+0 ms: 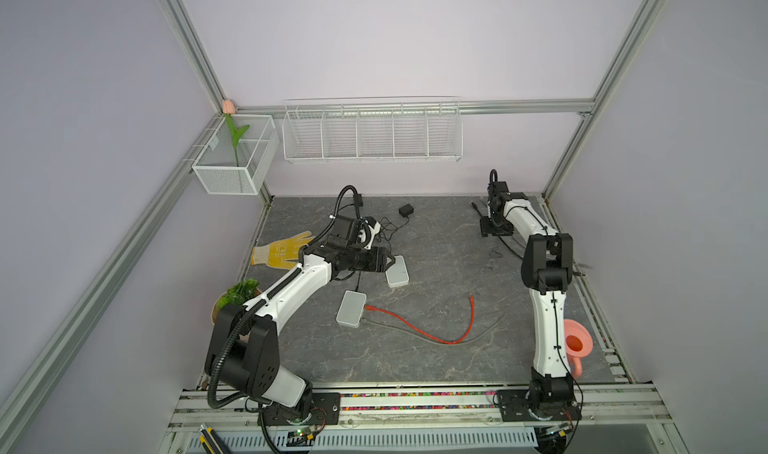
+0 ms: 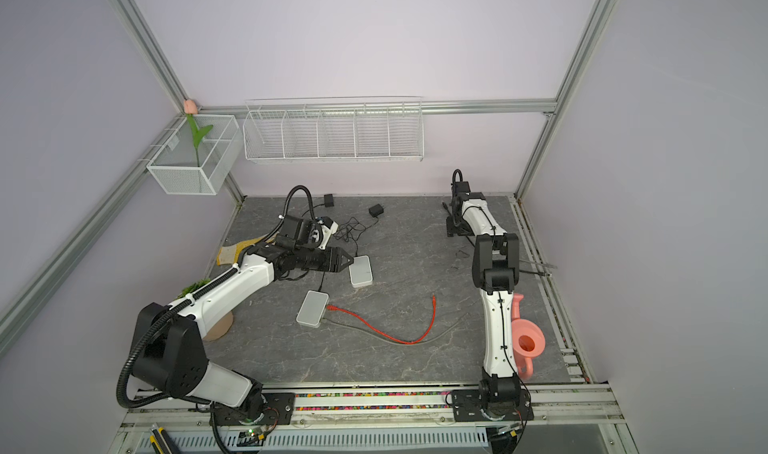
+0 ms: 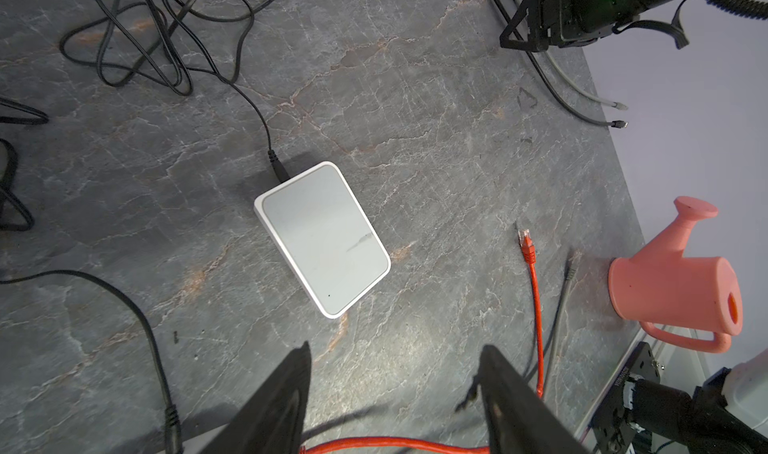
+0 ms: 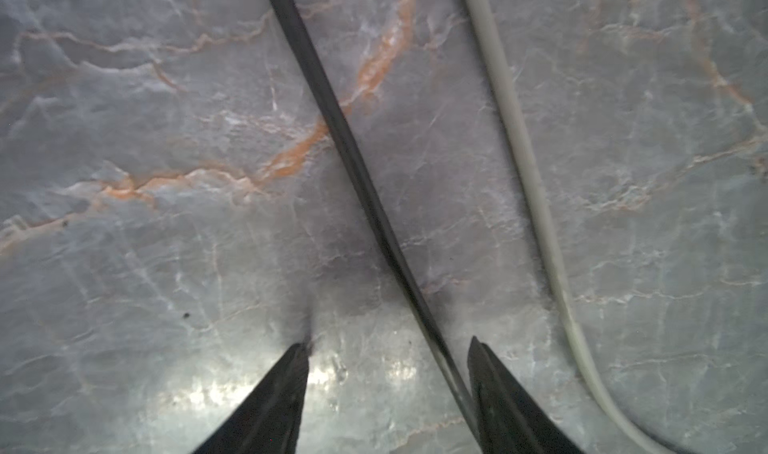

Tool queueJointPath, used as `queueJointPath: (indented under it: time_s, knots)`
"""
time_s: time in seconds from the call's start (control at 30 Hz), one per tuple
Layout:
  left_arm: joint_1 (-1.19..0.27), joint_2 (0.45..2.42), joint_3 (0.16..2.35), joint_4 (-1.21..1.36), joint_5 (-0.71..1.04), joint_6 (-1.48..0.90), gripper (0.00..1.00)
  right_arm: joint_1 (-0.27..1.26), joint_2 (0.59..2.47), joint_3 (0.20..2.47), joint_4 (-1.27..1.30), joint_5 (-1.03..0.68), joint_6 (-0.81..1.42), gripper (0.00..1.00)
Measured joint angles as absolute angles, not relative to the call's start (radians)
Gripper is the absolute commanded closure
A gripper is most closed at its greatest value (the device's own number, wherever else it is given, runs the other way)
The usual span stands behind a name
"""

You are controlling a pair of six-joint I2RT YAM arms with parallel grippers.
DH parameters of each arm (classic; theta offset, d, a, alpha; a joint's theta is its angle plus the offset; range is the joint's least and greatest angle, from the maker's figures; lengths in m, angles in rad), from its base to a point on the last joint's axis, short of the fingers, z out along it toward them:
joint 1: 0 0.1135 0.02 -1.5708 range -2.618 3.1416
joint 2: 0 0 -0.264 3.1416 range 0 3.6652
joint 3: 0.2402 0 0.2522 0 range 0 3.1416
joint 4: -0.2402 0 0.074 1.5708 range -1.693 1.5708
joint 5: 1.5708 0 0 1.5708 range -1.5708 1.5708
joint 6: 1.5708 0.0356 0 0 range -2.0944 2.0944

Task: Insert the plug into the switch port
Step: 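Lift the black ethernet cable with the right gripper while left reaches toward the other device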

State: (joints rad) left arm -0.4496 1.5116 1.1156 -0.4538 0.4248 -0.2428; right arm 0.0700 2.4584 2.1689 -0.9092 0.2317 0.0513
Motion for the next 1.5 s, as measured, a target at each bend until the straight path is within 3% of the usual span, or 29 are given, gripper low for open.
queueJointPath:
  time_s: [0.3, 0.5, 0.67, 0.77, 1.1, 1.37, 1.5]
  knots:
    - [-0.45, 1.511, 1.111, -0.443, 0.437, -0.244, 0.36, 0.025, 2.47, 2.201, -0.973, 0.201, 0.024, 0.39]
    - [-0.45, 1.473, 1.107, -0.438, 0.451, -0.251, 0.37, 0.005, 2.488, 2.209, -0.997, 0.13, 0.023, 0.59]
    - [-0.45, 1.407, 1.106, -0.425, 0.461, -0.255, 0.38, 0.017, 2.479, 2.183, -0.992, 0.096, 0.022, 0.86]
    - [-0.45, 1.374, 1.09, -0.411, 0.469, -0.26, 0.38, 0.032, 2.439, 2.112, -0.955, 0.096, 0.024, 0.94]
    - [-0.45, 1.279, 0.981, -0.311, 0.529, -0.307, 0.41, 0.199, 2.159, 1.804, -0.867, -0.062, 0.05, 0.94]
    - [-0.454, 1.186, 0.902, -0.207, 0.574, -0.339, 0.42, 0.167, 1.819, 1.709, -0.733, -0.225, 0.118, 0.94]
    - [-0.488, 1.161, 0.866, -0.129, 0.587, -0.352, 0.37, 0.165, 1.715, 1.617, -0.662, -0.31, 0.161, 0.93]
